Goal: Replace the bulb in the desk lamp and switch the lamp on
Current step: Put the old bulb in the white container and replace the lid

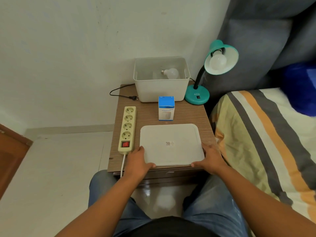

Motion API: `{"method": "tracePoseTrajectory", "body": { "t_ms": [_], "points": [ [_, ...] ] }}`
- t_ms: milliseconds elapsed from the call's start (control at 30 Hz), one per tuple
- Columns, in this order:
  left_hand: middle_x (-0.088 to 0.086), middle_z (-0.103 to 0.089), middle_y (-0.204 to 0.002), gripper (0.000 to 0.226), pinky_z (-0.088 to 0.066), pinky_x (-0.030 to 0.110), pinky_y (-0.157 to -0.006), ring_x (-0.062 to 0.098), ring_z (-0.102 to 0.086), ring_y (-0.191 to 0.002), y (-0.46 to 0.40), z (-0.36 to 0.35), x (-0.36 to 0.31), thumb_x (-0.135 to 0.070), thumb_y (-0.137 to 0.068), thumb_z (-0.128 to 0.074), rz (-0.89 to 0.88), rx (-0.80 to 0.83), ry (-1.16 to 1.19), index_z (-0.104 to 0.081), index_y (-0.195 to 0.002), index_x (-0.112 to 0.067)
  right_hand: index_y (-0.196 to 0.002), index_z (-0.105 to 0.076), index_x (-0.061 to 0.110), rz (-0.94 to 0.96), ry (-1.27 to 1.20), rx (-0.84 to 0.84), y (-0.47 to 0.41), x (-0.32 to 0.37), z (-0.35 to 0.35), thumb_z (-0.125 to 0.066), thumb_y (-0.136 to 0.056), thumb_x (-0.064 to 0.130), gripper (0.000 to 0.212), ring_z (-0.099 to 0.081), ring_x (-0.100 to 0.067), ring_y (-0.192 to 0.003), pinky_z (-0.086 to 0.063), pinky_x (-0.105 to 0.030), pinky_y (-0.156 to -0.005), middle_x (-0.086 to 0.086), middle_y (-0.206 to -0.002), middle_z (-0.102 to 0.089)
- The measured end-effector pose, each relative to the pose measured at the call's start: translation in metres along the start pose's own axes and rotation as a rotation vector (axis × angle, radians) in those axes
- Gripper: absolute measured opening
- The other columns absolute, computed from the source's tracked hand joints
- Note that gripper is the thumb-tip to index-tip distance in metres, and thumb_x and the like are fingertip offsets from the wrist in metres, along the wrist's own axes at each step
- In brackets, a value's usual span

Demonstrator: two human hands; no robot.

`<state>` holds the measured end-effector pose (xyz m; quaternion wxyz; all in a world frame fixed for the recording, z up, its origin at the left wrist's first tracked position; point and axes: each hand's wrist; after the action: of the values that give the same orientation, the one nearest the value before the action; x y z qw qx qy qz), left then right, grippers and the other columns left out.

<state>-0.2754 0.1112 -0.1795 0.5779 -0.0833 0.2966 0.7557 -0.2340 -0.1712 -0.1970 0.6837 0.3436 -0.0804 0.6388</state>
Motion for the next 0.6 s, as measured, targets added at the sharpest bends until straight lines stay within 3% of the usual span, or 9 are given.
{"method": "tracePoseTrajectory", "body": {
  "t_ms": [167, 367, 500, 600],
  "points": [
    [0.007, -0.040, -0.157, 0.092, -0.031, 0.031, -0.116, 0.024, -0.039, -0.142, 0.008, 0.008, -0.003, -0.038, -0.077, -0.084, -0.032, -0.088, 0.090, -0.039, -0.150, -0.005, -0.148, -0.040, 0.020, 0.050, -0.090, -0.093, 0.009, 0.000, 0.009, -0.090, -0.056, 0.045, 0.108, -0.046, -0.028, -0.126, -0.043, -0.044, -0.109, -0.008, -0.138, -0.042],
    [0.006, -0.034, -0.160, 0.097, -0.028, 0.038, -0.118, 0.026, -0.031, -0.146, 0.005, 0.035, -0.013, -0.044, -0.077, -0.083, -0.102, -0.181, 0.114, -0.035, -0.154, -0.009, -0.147, -0.039, 0.028, 0.139, -0.104, -0.214, 0.010, 0.021, 0.038, -0.091, -0.061, 0.036, 0.101, -0.048, -0.025, -0.112, -0.048, -0.040, -0.098, -0.001, -0.117, -0.040],
    [0.005, -0.030, -0.163, 0.100, -0.025, 0.038, -0.121, 0.024, -0.028, -0.148, -0.004, 0.061, -0.020, -0.040, -0.077, -0.084, -0.144, -0.236, 0.192, -0.031, -0.156, -0.009, -0.148, -0.036, 0.036, 0.204, -0.078, -0.276, 0.002, 0.046, 0.057, -0.089, -0.062, 0.042, 0.102, -0.052, -0.016, -0.098, -0.051, -0.037, -0.090, 0.000, -0.114, -0.042],
    [0.006, -0.032, -0.162, 0.099, -0.029, 0.039, -0.121, 0.025, -0.032, -0.147, -0.013, 0.086, -0.025, -0.038, -0.076, -0.085, -0.164, -0.288, 0.197, -0.033, -0.155, -0.009, -0.147, -0.037, 0.033, 0.233, -0.086, -0.282, -0.011, 0.069, 0.072, -0.088, -0.063, 0.042, 0.098, -0.053, -0.017, -0.099, -0.053, -0.040, -0.092, 0.000, -0.117, -0.041]
  ]
}}
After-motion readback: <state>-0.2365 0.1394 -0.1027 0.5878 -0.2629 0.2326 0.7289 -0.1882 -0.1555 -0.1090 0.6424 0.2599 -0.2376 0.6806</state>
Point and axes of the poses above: each hand's wrist, its own y-axis away from the middle knuckle, its own z-axis out of the back of the hand, x = y × z
